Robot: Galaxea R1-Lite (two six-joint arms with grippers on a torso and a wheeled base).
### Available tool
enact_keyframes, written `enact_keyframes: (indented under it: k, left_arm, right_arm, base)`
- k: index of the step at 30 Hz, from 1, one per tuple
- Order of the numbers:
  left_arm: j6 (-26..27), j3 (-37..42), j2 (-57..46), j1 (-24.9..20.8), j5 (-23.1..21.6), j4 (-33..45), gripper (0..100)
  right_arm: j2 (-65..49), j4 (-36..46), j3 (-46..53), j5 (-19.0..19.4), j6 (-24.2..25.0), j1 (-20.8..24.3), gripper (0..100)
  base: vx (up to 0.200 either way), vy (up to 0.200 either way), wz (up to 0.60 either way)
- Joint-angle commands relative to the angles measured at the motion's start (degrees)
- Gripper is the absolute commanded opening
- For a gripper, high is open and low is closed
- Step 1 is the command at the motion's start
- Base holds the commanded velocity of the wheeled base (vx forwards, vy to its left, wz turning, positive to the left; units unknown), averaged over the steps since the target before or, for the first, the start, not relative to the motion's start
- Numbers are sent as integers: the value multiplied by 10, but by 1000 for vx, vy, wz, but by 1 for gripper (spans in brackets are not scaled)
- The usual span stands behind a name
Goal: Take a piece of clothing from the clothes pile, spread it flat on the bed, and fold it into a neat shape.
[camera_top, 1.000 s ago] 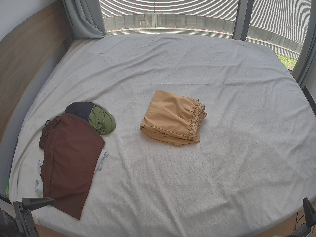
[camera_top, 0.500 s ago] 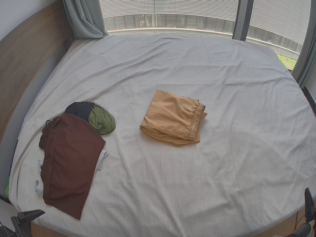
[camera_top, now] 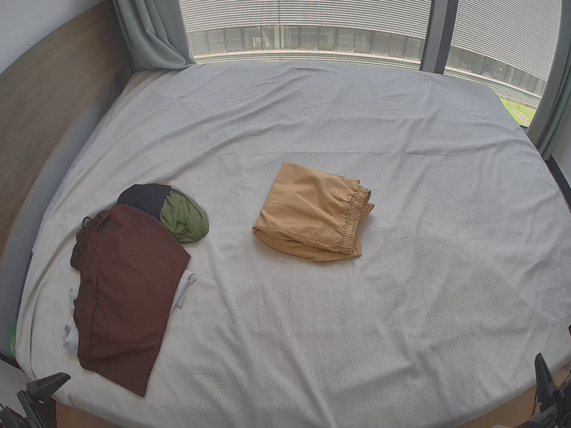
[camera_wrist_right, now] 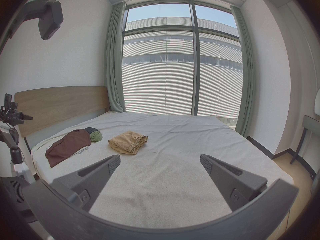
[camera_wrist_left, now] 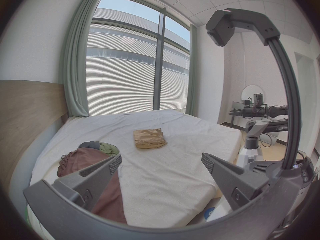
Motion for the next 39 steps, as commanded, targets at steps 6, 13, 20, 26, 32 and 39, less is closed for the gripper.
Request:
enact_keyframes:
  k: [6,13,20,26,32,39]
  left_arm:
    - [-2,10,-5,65,34,3,100]
    - [-9,10,-36,100,95,4,100]
    - [-33,10,-36,100,157,5,100]
    - [-47,8,-36,100,292,62,100]
    - [-53,9,-48,95,282,49,100]
    - [-53,9,-49,94,282,49,100]
  right_arm:
    - [-8,1,10,-3,-3,0,100]
    - [-8,1,10,-15,-14,0,100]
    - [-8,3,10,-59,-14,0,100]
    - [-8,5,10,-123,34,1,100]
    - [-8,26,10,-86,62,-1,100]
    - [-8,42,10,-71,35,-1,100]
  base:
    - [0,0,0]
    - [0,0,0]
    - [0,0,0]
    - [0,0,0]
    - [0,0,0]
    - [0,0,0]
